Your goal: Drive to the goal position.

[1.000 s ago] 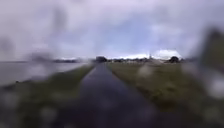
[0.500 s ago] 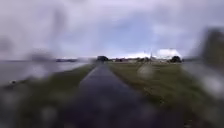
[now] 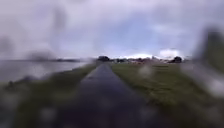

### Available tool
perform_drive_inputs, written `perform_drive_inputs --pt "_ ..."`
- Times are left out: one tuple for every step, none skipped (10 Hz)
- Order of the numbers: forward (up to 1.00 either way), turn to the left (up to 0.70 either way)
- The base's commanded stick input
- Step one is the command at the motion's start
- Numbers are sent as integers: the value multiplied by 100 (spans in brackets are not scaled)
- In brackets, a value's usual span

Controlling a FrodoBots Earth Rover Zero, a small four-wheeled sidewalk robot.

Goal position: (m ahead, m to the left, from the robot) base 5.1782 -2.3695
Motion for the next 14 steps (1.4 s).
perform_drive_inputs --pt "70 0" --pt "70 0" --pt "70 0" --pt "70 0" --pt "70 0" --pt "70 0" --pt "70 0" --pt "70 0" --pt "70 0" --pt "70 0" --pt "70 0" --pt "70 0" --pt "70 0" --pt "70 0"
